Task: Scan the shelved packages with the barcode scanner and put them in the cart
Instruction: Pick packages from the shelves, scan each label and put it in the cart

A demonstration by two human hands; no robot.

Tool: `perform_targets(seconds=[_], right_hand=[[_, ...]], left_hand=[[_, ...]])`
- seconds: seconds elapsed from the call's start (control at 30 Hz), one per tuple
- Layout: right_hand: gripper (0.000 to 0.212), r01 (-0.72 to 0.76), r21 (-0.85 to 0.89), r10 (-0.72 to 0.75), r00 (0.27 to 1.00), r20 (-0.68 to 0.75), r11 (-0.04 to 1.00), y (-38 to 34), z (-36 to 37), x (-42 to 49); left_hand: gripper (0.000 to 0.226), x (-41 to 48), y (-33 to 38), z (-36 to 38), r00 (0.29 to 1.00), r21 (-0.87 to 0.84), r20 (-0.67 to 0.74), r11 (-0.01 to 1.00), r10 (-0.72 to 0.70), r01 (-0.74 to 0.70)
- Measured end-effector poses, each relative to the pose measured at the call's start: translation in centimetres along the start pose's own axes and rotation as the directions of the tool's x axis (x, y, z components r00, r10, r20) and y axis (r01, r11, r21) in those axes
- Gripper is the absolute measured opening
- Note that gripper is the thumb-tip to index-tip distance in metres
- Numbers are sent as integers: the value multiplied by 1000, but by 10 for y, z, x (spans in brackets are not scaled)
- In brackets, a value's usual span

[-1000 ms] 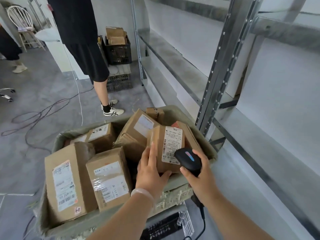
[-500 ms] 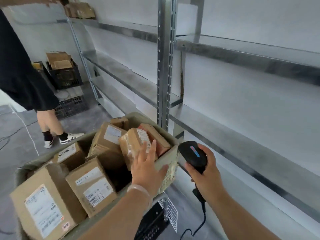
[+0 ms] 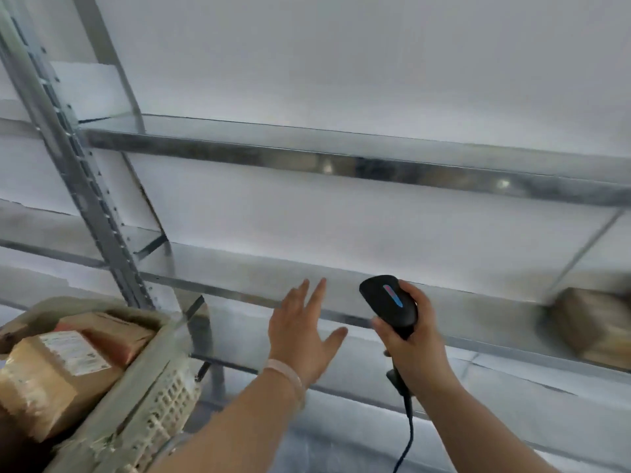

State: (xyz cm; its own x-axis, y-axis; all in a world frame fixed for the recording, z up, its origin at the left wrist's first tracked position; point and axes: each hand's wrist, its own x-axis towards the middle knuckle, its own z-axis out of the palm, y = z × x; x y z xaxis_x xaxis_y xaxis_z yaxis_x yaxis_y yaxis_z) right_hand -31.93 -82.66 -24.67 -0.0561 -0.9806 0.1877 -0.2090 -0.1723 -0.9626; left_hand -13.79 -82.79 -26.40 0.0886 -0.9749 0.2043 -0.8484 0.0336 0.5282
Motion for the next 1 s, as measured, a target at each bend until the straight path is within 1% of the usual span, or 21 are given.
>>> perform_targets(seconds=[0.13,0.3,0.5,0.67,0.8,1.0], right_hand=[[60,-16,-23,12,988,-156,1000,10,-93,3],[61,-51,-66,28,951,-309,997,26,-200,6],[61,-99,-102,47,905,-424,990,56,-298,9],[61,-142,-105,70,861,-503,984,76,-354,13],[62,-172,-92,92,823,-561,981,90,-377,21],[63,-228,-87,112,730,-674,970,104,-399,40]], left_hand=[[84,19,84,52,989,-55,70,991,129,-125],[83,29,187,114,945,-91,178,961,275,-262],[81,38,280,181,902,-153,240,931,359,-330],[78,40,322,225,868,-206,302,915,396,-346],[79,54,344,247,847,-232,315,900,428,-368],[82,86,379,277,771,-291,364,850,522,-438]])
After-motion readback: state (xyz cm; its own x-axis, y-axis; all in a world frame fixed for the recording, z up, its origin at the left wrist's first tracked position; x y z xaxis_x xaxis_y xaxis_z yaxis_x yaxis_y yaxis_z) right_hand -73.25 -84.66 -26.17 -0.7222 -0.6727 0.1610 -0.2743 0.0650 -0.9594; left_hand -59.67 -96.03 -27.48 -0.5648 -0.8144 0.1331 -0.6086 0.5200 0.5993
